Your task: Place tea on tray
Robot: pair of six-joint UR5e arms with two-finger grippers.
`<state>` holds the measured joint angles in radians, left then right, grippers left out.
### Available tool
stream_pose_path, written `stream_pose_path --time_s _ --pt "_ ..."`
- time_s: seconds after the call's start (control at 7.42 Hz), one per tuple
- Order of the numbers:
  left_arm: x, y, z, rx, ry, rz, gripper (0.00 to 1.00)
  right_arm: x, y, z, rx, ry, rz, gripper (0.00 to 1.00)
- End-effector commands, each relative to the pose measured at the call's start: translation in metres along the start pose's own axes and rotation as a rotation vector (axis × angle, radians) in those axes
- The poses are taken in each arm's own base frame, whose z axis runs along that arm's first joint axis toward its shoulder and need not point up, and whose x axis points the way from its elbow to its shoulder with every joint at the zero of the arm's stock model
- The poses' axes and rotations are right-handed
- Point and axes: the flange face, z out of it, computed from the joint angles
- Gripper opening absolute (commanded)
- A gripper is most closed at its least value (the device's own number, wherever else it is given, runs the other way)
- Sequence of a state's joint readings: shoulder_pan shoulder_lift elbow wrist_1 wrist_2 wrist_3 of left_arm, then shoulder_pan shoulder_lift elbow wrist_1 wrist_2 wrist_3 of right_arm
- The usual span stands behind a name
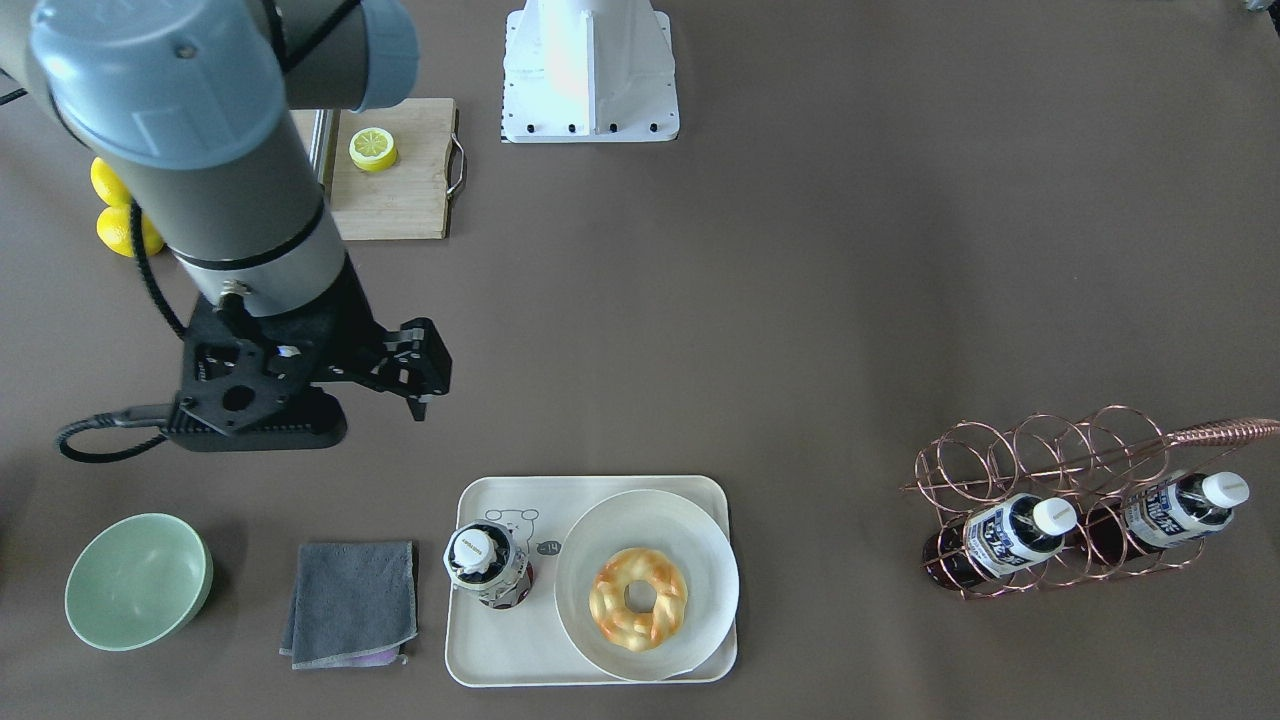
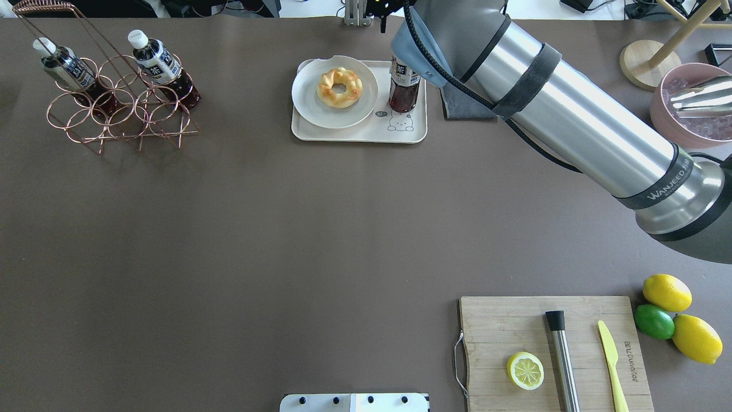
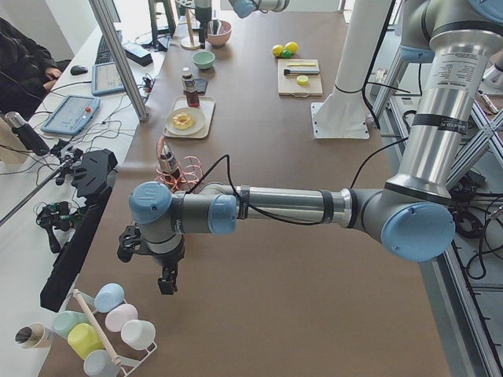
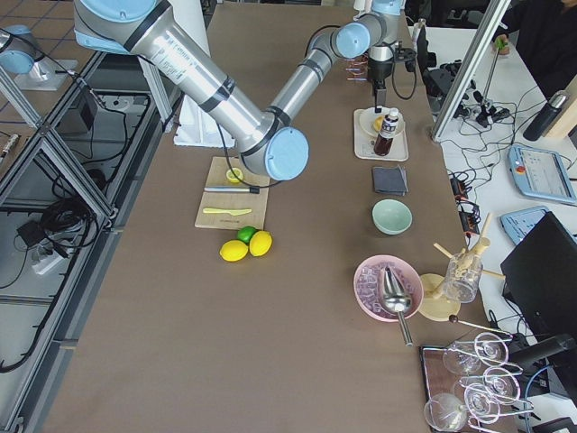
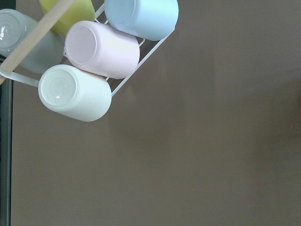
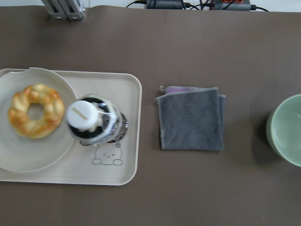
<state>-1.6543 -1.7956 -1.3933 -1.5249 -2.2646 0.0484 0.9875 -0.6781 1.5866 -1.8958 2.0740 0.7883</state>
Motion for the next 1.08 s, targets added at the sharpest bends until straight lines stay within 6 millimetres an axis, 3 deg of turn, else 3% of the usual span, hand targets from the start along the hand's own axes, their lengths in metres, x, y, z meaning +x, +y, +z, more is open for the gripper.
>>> stream_pose_path --time_s 0.0,0.27,0.54,0.67,0.94 --pt "-0.001 0.028 0.012 -0.018 0.092 -0.022 0.98 0.181 0.048 0.008 -0.018 0.094 -0.046 1.0" --pt "0.008 0.067 0.009 -0.004 0.143 -0.02 0.98 0.312 0.077 0.021 -0.068 0.154 -0.08 1.0" --pt "0.017 0.067 0.001 0.009 0.145 -0.059 0.98 0.452 0.112 0.012 -0.117 0.084 -0.087 1.0" --pt "0.019 0.067 -0.003 0.015 0.142 -0.053 0.98 0.505 0.131 0.009 -0.132 0.063 -0.079 1.0" --pt "0.027 0.065 -0.008 0.027 0.136 -0.031 0.98 0.582 0.163 0.016 -0.163 0.023 -0.045 1.0"
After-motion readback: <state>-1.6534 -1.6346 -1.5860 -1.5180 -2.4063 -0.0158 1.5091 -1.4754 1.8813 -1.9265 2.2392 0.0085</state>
